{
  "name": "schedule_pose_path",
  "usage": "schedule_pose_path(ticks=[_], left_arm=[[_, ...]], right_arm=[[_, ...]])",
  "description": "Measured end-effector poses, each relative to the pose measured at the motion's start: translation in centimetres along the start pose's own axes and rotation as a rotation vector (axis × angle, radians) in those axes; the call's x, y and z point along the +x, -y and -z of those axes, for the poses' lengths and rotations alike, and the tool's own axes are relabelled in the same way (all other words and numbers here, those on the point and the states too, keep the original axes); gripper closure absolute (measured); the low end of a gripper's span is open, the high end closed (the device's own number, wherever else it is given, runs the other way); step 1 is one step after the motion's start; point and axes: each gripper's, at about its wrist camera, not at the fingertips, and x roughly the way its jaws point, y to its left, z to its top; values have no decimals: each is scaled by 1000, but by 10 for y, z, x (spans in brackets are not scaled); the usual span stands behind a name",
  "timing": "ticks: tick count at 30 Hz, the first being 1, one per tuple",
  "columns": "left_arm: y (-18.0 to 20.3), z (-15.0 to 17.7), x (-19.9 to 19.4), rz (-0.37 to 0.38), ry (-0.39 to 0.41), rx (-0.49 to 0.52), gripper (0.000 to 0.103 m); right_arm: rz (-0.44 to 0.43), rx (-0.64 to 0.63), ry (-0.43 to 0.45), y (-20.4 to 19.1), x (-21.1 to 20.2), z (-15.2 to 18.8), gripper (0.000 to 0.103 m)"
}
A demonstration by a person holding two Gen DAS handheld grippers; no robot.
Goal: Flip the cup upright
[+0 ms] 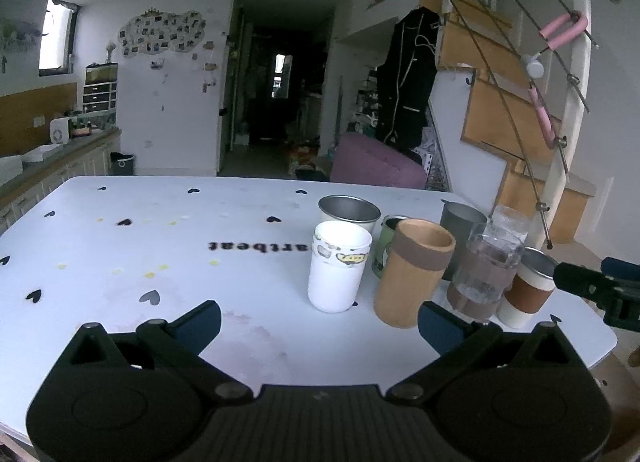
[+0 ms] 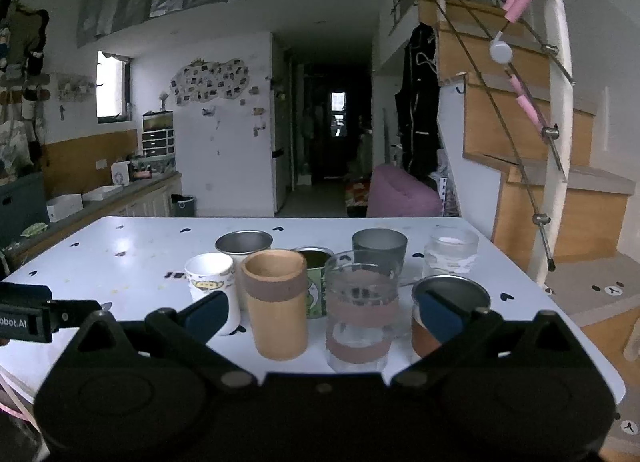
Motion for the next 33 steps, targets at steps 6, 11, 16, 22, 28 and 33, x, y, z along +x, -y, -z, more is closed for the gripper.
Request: schedule_pose_path(ticks=[6,11,16,22,28,33], left_arm=[[2,1,-3,0,-4,6,0],[3,-1,-3,0,-3,8,0],[5,-1,-4,-1,5,13,0],[6,-2,-5,-4,6,18,0],[7,-3,-5,-6,5,18,0],[7,-3,-6,-5,6,20,0]], right_arm=[[3,0,-1,1,-1,0,0],[2,-3,-1,1,-1,0,0],[2,-4,1,2,-3,-1,0],[3,-6,1,2,-3,-1,0],[3,-7,1,3,-4,-2,0],[3,-6,1,3,-4,-1,0]])
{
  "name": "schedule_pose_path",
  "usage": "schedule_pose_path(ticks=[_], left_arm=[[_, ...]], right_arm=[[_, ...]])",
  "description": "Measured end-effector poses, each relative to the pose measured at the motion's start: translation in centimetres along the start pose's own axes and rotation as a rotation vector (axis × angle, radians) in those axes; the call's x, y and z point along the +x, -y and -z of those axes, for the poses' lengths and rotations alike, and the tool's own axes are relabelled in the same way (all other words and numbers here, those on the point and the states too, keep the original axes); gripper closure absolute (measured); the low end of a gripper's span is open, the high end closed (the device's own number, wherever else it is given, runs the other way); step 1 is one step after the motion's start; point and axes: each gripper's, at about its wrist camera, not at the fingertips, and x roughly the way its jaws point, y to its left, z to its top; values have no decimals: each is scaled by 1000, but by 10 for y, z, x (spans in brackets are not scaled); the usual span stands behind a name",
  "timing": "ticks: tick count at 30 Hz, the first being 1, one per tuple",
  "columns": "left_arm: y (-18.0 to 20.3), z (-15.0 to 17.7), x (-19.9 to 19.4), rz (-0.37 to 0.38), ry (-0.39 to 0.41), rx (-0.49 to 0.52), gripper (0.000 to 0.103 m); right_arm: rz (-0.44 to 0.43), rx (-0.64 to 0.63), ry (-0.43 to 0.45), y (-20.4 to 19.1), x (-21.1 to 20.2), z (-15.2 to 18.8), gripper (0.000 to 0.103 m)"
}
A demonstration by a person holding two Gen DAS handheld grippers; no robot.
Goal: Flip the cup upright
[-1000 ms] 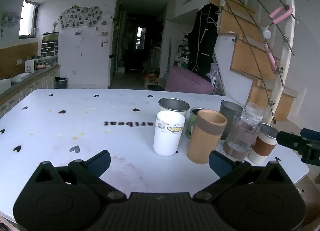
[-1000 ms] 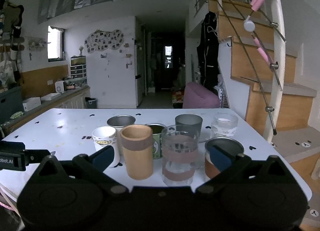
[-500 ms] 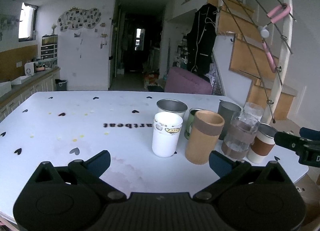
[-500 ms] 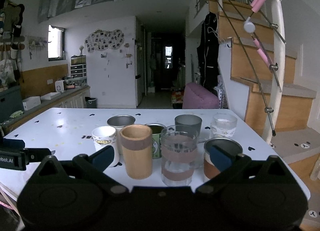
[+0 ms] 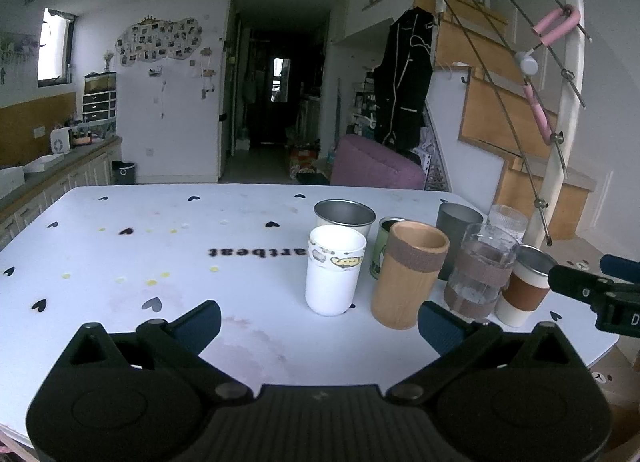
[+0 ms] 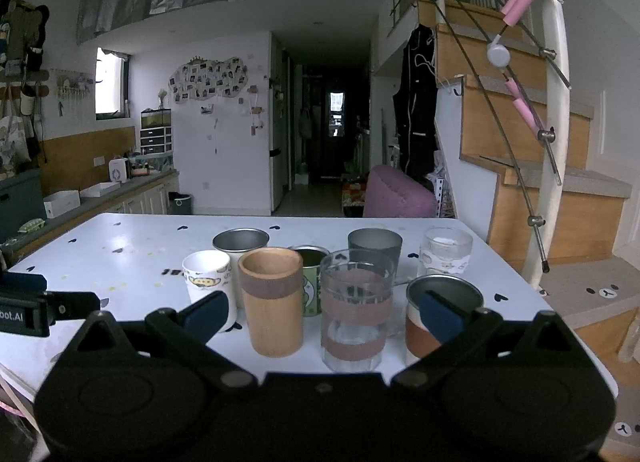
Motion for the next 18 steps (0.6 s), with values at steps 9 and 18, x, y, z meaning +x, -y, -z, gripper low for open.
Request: schedule_pose_path(ticks=[9,18], left_arm=[[0,0,0,-1,0,3,0],[1,0,0,-2,0,2,0]], right_arm=[[1,0,0,1,0,0,0],[1,-1,0,1,0,0,0]])
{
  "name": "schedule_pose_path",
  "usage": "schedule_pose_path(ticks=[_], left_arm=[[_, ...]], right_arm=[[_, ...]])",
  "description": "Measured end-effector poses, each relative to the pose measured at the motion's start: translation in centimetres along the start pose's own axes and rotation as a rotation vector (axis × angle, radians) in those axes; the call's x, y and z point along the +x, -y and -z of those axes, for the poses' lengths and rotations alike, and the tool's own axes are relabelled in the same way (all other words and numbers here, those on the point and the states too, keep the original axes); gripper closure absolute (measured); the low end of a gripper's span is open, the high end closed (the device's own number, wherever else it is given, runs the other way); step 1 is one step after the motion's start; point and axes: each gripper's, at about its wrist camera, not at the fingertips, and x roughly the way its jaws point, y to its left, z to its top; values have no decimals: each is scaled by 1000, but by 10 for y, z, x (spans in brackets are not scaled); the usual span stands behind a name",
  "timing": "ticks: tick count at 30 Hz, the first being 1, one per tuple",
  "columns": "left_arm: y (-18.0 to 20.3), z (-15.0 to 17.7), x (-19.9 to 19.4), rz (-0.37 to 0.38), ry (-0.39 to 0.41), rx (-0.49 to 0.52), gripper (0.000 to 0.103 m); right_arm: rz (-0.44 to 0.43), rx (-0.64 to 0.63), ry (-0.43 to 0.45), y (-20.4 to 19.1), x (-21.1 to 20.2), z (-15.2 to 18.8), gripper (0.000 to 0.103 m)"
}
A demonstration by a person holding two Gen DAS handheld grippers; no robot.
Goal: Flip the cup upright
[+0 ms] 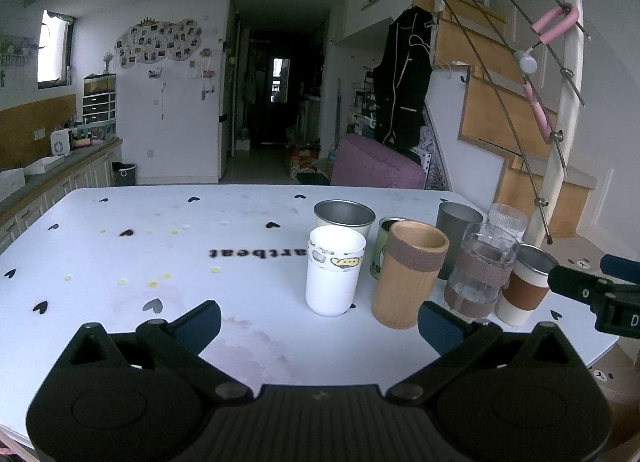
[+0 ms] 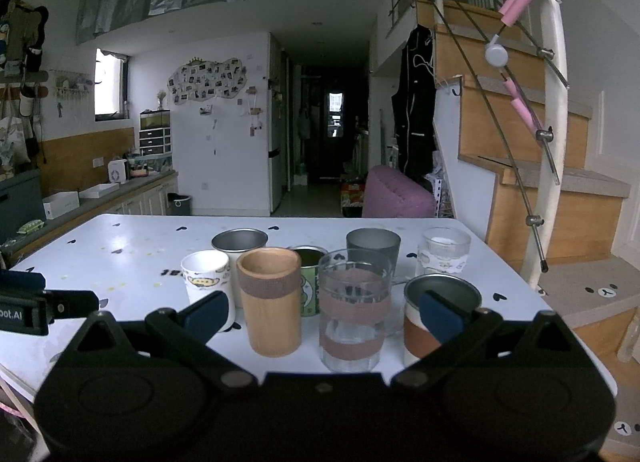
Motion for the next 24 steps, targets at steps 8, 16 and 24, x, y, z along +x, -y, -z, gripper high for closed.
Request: schedule_pose_path(ticks=[8,16,24], left_arm=[[0,-1,0,0,1,-1,0],[0,-1,0,0,1,-1,0],[0,-1,0,-1,1,-1,0]], right_arm=[[0,0,0,0,0,0,0],[1,1,2,2,-1,0,0],[0,1,2,10,-2,-1,0]])
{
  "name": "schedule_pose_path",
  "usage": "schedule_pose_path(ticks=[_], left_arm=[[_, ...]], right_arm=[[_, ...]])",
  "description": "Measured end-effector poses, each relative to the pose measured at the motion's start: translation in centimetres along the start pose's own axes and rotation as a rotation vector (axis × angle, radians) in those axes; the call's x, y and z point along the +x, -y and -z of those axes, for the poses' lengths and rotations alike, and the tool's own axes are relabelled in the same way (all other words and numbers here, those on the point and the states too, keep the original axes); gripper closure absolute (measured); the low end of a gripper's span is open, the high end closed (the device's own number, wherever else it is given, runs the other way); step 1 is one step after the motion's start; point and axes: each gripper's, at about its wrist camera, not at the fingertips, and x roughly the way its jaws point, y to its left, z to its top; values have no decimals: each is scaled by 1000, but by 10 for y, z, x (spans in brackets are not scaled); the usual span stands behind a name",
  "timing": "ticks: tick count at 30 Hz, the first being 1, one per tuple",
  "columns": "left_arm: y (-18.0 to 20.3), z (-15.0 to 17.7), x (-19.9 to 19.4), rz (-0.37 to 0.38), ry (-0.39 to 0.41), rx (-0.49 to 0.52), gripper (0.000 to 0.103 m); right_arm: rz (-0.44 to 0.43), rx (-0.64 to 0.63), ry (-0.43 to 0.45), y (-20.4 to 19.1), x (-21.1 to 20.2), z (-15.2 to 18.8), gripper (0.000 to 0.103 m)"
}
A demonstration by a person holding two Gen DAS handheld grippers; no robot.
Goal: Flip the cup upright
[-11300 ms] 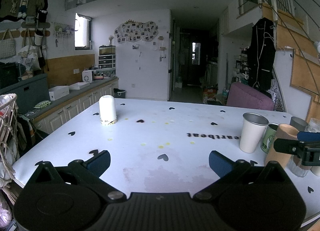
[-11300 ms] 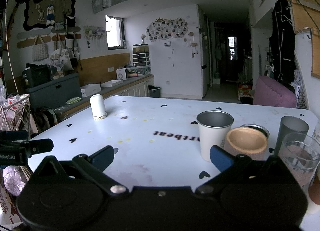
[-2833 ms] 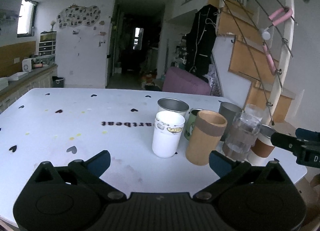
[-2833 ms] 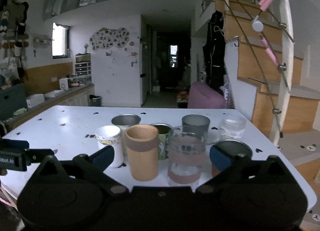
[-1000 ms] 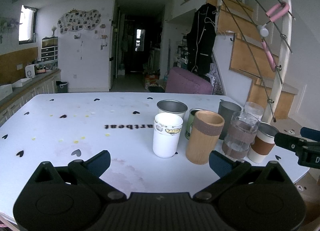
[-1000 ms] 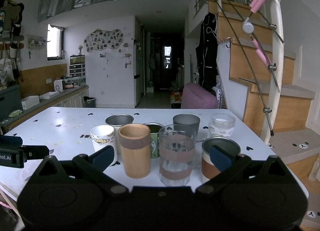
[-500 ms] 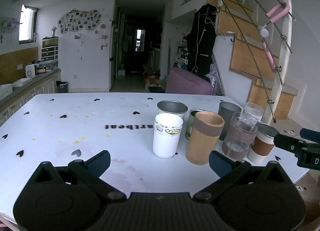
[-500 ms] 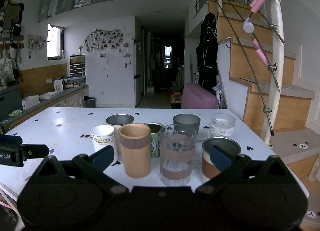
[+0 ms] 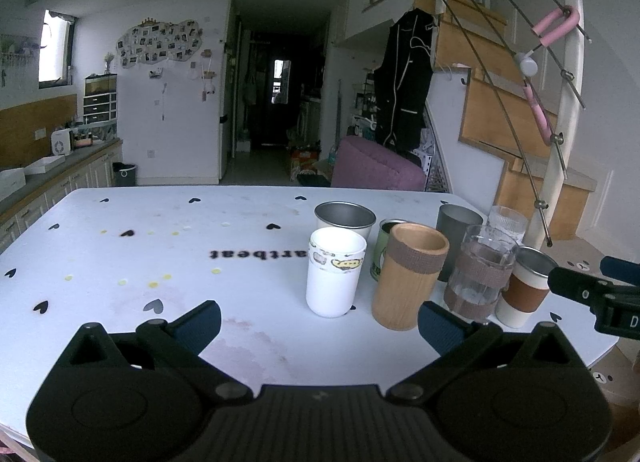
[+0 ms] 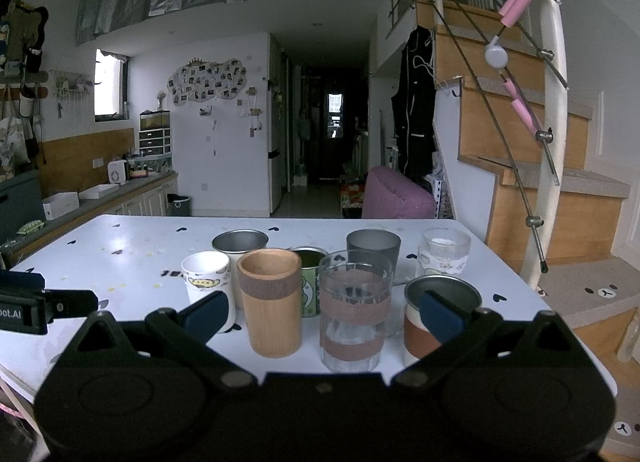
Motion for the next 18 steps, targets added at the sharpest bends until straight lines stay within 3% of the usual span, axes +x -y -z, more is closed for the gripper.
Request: schedule_pose_path(ticks=[18], left_arm=[[-1,0,0,-5,-1,2,0]], right_arm=[[2,0,-1,-9,1,1,0]])
